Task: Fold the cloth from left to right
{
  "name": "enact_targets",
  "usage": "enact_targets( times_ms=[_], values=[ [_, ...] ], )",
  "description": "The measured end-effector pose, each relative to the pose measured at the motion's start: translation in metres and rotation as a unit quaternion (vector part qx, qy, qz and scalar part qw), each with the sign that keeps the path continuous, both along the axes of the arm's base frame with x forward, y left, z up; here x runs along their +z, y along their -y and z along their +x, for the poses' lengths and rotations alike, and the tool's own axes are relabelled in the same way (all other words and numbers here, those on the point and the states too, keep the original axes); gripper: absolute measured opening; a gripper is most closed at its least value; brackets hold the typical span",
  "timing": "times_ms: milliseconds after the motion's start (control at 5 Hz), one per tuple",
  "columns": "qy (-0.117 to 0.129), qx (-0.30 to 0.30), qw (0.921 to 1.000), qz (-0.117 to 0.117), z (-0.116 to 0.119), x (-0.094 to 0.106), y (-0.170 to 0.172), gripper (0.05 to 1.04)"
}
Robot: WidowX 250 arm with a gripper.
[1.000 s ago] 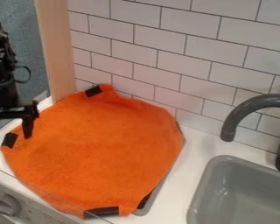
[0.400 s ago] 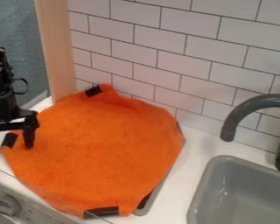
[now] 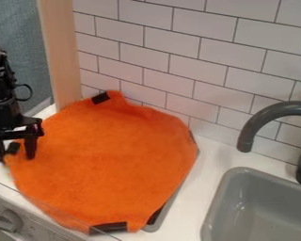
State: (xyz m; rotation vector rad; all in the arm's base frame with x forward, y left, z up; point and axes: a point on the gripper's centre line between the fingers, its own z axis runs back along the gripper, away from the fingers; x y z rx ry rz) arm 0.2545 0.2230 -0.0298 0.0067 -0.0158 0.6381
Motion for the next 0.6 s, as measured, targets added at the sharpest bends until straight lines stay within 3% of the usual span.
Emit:
enact_targets(
  times_ms=[400, 600],
  values=[
    [-0.008, 0.007, 0.9999, 0.007, 0.0004, -0.0004, -0.0041, 0.217],
    [-0.004, 0.007, 1.0000, 0.003, 0.0019, -0.0004, -0.0023, 0.113]
  ],
)
